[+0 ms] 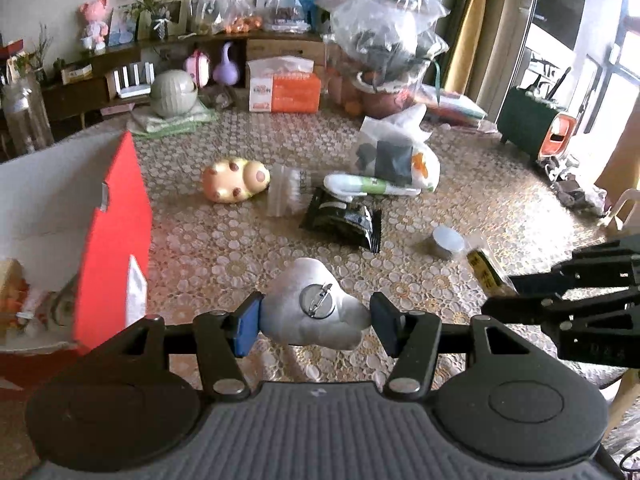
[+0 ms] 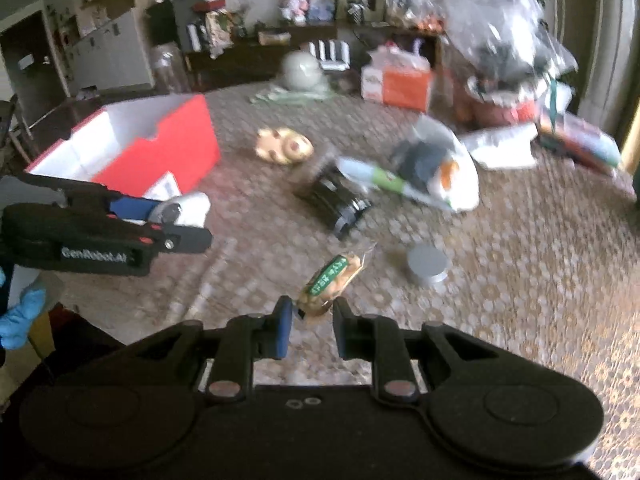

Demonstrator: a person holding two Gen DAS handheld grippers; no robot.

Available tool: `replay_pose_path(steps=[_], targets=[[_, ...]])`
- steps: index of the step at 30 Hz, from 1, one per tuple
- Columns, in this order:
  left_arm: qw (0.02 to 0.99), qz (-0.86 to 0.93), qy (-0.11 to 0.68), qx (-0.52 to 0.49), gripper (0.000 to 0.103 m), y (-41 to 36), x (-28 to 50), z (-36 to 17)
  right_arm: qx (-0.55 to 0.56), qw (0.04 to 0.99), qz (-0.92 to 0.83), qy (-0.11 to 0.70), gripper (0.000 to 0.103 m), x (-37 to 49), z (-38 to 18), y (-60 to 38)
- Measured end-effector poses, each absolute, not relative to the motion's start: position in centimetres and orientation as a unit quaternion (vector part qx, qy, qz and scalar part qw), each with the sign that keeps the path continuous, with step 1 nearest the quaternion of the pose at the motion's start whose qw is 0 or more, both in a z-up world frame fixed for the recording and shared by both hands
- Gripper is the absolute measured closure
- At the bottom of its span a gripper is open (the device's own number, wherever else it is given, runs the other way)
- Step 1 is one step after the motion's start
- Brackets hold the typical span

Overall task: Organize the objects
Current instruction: 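Lift the white plush toy and snack packet toward the red box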

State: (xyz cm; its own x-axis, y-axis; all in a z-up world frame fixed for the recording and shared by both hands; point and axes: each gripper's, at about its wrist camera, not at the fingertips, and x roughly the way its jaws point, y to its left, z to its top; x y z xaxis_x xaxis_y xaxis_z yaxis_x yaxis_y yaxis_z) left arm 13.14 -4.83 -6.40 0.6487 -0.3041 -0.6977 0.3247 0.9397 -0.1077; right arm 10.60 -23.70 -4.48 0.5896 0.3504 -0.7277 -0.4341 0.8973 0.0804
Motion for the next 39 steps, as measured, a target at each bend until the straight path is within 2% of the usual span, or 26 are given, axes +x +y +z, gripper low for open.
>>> replay_pose_path(steps=[19,39], targets=[[0.929,-0.144,0.342,0.017,0.046,4.3,9.6,0.8,-0.110,0.893,0.295,0.323,0.082,9.0,2.1,-12.8],[0.936,-0.060,0.346,0.021,0.046,15.3,11.1,2.1,-0.146,0.871,0.347,0.317,0.082,12.4,2.0,-2.1]])
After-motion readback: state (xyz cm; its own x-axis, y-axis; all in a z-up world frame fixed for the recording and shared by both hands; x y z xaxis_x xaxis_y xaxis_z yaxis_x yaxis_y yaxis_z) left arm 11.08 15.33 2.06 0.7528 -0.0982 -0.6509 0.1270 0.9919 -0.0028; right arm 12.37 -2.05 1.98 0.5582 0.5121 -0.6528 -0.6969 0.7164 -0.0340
